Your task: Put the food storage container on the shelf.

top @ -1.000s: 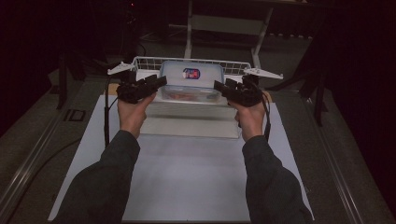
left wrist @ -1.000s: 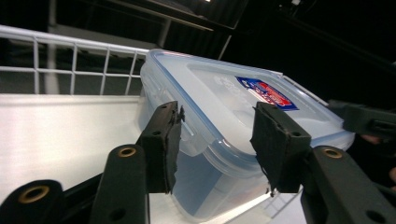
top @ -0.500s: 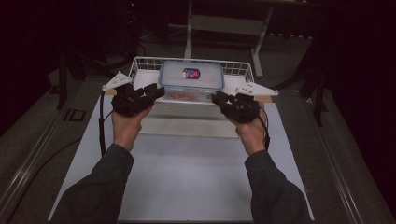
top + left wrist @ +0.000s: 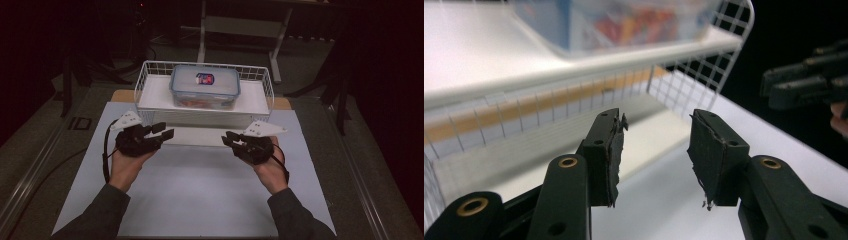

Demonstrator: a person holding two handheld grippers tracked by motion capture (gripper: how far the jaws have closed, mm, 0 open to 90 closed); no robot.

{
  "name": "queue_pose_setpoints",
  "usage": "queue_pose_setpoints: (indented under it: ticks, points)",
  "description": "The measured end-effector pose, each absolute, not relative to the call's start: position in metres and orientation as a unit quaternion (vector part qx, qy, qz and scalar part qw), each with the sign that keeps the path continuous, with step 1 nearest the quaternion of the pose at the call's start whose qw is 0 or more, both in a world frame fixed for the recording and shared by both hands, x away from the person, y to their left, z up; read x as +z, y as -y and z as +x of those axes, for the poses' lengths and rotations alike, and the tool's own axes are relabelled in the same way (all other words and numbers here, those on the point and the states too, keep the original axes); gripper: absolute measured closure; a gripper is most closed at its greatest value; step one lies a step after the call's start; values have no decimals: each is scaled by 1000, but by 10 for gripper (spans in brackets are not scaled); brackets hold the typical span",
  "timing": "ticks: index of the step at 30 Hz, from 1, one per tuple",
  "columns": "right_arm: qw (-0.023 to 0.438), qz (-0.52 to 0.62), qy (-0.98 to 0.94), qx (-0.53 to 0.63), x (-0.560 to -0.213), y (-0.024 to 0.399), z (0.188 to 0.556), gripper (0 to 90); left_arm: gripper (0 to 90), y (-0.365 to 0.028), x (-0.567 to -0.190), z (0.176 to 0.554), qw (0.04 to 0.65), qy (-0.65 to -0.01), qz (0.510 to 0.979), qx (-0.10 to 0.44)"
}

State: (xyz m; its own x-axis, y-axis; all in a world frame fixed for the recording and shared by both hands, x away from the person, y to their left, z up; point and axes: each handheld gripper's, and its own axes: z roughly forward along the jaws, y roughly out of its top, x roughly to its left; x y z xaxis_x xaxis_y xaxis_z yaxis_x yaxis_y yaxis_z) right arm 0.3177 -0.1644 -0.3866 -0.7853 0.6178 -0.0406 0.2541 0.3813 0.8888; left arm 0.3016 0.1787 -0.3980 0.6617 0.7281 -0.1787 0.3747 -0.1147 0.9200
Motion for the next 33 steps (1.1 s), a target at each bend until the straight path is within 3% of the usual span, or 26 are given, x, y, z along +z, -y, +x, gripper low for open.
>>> queue_pose_setpoints:
  ticks: [10,18,25,28,30,33]
  points:
    - [176,279,-813,480,-406,185,292,673,510,-191,-420,267,516,-376,751,167]
    - [167,299,-812,472,-423,207,269,491,459,-209,-443,242,477,-392,764,185]
    - [162,331,-802,470,-436,229,261,323,433,-229,-461,228,477,-421,748,190]
    - [165,339,-799,469,-438,232,261,293,424,-231,-462,226,475,-423,748,190]
    - [170,361,-790,466,-446,245,257,183,413,-237,-463,222,474,-425,746,197]
    - [176,376,-788,454,-453,254,254,138,399,-243,-465,218,475,-429,740,204]
